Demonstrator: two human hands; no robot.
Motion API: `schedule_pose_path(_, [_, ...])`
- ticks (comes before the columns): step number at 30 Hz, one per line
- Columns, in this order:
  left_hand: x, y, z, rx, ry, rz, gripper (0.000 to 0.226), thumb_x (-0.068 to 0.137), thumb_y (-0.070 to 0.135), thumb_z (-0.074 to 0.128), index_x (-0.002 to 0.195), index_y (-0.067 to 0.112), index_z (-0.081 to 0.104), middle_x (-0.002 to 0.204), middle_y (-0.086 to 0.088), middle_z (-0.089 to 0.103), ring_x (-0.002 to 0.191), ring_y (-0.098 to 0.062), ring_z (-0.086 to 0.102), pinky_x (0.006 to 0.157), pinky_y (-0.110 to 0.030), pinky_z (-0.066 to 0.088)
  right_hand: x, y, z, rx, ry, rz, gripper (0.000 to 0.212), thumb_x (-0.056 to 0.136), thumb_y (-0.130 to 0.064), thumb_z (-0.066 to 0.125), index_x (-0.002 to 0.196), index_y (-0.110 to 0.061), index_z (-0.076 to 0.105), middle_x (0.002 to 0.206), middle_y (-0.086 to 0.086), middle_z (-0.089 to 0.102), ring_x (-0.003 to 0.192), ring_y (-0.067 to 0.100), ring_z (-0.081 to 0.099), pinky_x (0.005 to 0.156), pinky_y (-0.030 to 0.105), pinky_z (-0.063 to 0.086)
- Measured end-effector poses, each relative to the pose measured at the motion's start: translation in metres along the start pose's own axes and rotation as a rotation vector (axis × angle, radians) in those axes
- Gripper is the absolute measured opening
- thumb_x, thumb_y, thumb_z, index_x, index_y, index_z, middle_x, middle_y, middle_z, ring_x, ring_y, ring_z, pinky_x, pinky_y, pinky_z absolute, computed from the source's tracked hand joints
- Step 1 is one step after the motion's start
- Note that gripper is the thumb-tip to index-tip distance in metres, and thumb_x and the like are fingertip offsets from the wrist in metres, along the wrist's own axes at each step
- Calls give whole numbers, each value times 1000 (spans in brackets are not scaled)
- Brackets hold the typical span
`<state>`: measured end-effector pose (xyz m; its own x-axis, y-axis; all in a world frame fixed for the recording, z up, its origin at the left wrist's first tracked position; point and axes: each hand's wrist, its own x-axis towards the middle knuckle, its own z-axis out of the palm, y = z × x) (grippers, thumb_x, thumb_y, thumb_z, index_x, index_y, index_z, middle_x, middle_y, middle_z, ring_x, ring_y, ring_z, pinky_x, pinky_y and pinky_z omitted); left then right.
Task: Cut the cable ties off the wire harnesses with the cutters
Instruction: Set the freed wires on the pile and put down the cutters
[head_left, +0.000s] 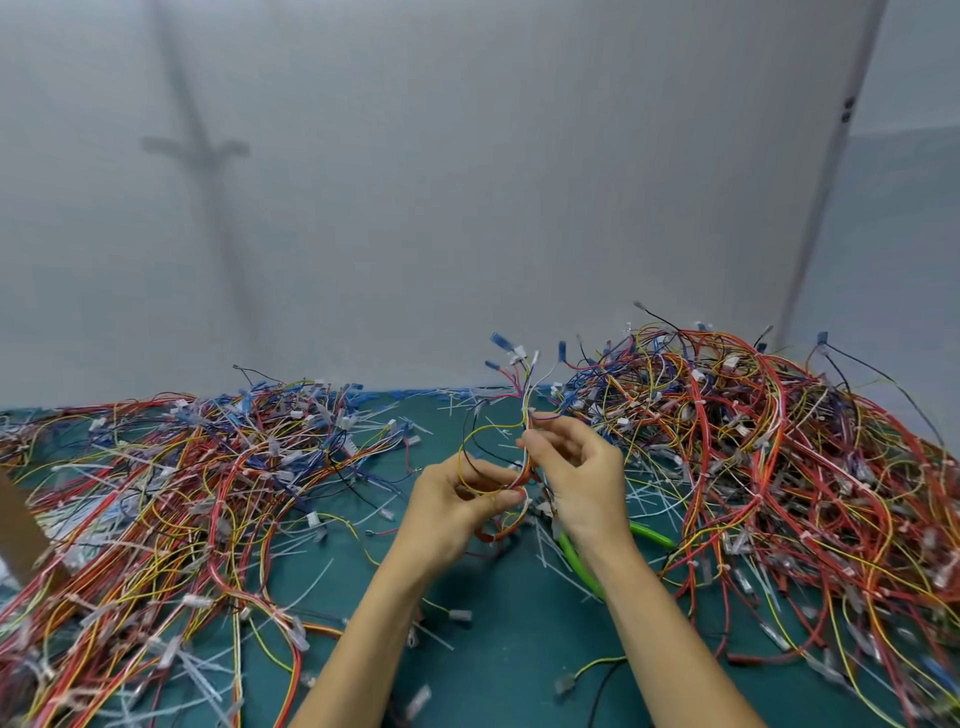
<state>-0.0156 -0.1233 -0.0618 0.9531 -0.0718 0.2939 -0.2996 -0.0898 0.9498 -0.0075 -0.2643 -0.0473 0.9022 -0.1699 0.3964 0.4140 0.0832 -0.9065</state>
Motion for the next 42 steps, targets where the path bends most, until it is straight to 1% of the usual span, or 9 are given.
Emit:
schedule_pose_path(4, [-3,1,2,-60,-52,-39,8,77,7,78,84,7,74,79,-8,74,72,-12,65,71,-21,53,2,-5,-3,180,14,102,17,86,4,66,98,-8,70,77,-3,75,73,4,68,65,16,53])
schedule_pose_path(8, [-5,6,0,-142,39,-24,27,78,39,67,81,13,74,69,4,66,63,-5,54,69,-15,47,4,-10,-9,369,10,193,18,90,5,58,97,-9,67,75,1,74,61,6,65,61,16,53])
schedule_pose_path(14, [4,-1,-14,-208,381,-21,9,83,29,71,78,23,76,74,9,70,73,-3,60,74,-22,48,5,-10,-10,672,-58,328,17,90,5,54,99,-4,66,74,4,66,58,10,58,60,20,52])
schedule_pose_path(22, [4,-3,-21,-495,356,-90,21,74,38,69,76,18,78,68,5,60,61,-7,52,63,-17,51,4,-3,-9,738,-137,388,17,81,-4,58,97,-3,63,75,4,63,60,11,56,56,25,52])
schedule_pose_path(27, [5,0,-22,-627,324,-123,24,82,36,64,77,13,64,64,5,55,57,-8,54,59,-19,51,3,-3,-8,747,-166,401,22,80,-5,58,102,-3,61,75,2,63,62,10,56,58,25,52])
schedule_pose_path(33, [6,4,-21,-657,297,-137,27,79,37,66,80,10,67,58,8,45,38,-5,30,43,-17,35,4,-4,-9,804,-131,408,18,79,-3,56,97,-4,60,73,2,63,60,9,55,55,23,51])
schedule_pose_path(37, [6,3,-22,-667,262,-144,24,79,39,65,77,17,75,65,7,52,37,-3,35,36,-15,31,5,-5,-10,835,-82,410,13,79,-5,56,91,-6,60,74,2,62,59,9,55,53,22,51])
schedule_pose_path(39, [5,1,-23,-656,215,-142,26,77,40,65,79,18,78,70,6,59,45,-5,51,42,-16,41,7,-5,-11,859,-48,406,12,79,-6,57,90,-6,61,75,2,63,59,8,57,54,21,52])
schedule_pose_path(42, [3,-1,-25,-529,67,-120,28,76,40,74,89,15,79,83,-1,71,77,-15,70,73,-25,57,9,-5,-14,911,5,392,10,79,-8,57,88,-8,62,74,0,65,59,7,59,56,21,53])
